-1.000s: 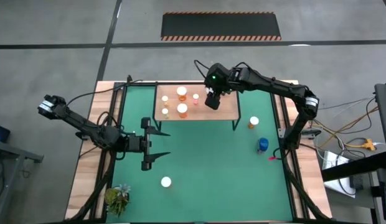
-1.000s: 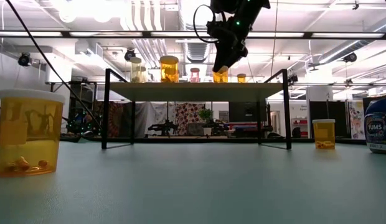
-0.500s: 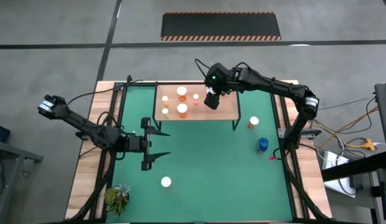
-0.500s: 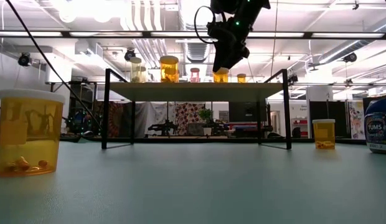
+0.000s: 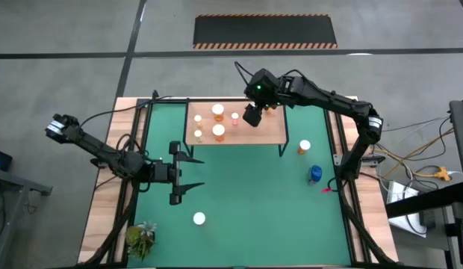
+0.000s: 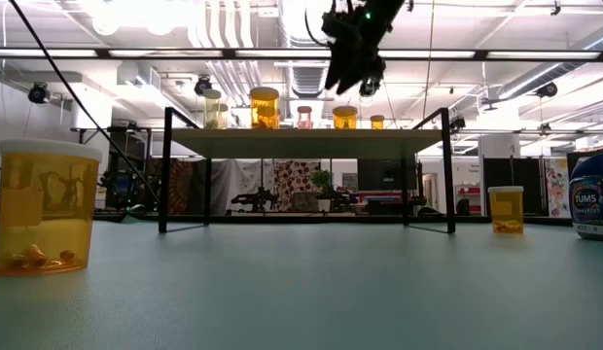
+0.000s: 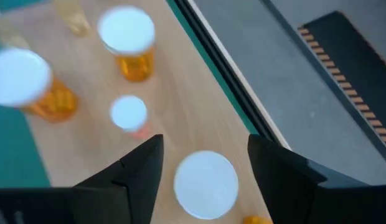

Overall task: Pick and place medicine bottles onto shelf by color
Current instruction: Put the big orange pill bottle on the shelf

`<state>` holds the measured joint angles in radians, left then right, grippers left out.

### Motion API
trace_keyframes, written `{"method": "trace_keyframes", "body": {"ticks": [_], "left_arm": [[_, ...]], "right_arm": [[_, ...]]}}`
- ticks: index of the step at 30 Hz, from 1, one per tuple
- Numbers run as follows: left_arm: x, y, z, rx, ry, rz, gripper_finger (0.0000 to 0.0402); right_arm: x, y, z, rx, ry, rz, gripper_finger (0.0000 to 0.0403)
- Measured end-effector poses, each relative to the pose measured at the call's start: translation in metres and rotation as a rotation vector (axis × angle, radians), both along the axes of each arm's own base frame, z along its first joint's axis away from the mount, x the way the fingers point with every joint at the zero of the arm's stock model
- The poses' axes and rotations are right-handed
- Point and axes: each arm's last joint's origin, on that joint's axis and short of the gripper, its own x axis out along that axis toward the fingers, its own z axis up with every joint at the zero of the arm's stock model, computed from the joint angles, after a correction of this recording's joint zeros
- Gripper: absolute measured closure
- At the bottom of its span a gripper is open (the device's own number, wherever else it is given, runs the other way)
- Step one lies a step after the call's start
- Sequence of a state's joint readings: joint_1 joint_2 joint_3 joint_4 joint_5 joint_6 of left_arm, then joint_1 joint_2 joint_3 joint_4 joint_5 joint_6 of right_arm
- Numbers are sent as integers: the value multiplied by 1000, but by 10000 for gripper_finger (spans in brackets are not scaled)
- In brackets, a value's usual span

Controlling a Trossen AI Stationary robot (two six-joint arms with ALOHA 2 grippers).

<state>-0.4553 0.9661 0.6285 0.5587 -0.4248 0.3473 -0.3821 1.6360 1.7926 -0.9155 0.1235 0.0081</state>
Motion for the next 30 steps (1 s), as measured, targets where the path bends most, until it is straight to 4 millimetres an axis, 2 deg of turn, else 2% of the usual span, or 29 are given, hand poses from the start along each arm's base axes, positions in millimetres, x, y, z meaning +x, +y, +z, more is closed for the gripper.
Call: {"method": "trace_keyframes", "body": {"ticks": [4,10,15,20,25,30], "left_arm": [[0,0,0,0,0,0,132],[0,0,0,0,0,0,132],[0,0,0,0,0,0,132],[0,0,0,0,0,0,132],[0,0,0,0,0,0,132],[0,0,0,0,0,0,132]], "right_arm": [[2,16,14,-2,-38,30,212],[3,69,21,15,-56,152,270],[3,119,16,77,-45,231,306],[-3,160,10,148,23,257,332],[-9,189,3,188,68,248,350],[-19,209,-2,124,122,181,361]]}}
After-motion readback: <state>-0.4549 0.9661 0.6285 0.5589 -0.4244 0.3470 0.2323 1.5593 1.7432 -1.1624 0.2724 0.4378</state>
